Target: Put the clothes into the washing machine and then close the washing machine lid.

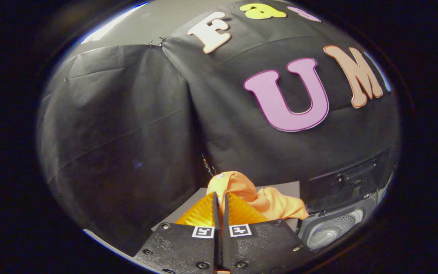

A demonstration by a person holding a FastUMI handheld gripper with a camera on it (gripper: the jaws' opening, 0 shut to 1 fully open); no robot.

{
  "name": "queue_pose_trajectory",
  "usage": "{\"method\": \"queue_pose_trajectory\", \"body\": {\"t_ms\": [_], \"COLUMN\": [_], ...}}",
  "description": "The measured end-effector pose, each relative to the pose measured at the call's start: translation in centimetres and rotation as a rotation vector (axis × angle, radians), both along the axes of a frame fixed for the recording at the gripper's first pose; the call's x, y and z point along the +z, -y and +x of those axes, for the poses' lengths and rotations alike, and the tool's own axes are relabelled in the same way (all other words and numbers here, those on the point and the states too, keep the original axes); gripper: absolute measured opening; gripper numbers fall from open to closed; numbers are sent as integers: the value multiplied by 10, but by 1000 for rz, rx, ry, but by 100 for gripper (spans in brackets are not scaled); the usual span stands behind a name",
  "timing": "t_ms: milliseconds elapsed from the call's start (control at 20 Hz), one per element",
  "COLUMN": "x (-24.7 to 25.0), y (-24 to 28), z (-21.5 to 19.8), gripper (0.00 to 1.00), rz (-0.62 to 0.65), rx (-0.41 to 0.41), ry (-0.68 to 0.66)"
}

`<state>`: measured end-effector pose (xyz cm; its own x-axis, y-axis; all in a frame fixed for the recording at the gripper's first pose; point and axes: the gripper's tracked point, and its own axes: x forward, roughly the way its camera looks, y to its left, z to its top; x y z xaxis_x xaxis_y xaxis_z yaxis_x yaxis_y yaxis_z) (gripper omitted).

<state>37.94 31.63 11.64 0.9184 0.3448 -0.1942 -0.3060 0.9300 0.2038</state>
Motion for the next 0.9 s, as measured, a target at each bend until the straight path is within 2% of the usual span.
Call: {"method": "queue_pose_trajectory", "body": {"t_ms": [300,550,700,900], "x": [45,63,50,-9], "y": [78,147,193,244], "z": [-10,-11,-10,-4], "gripper": [1,0,0,0], "rz": [30,-22,-87,-133], "rx": [-48,-104,-146,-189], "ry": [65,123,156,88]}}
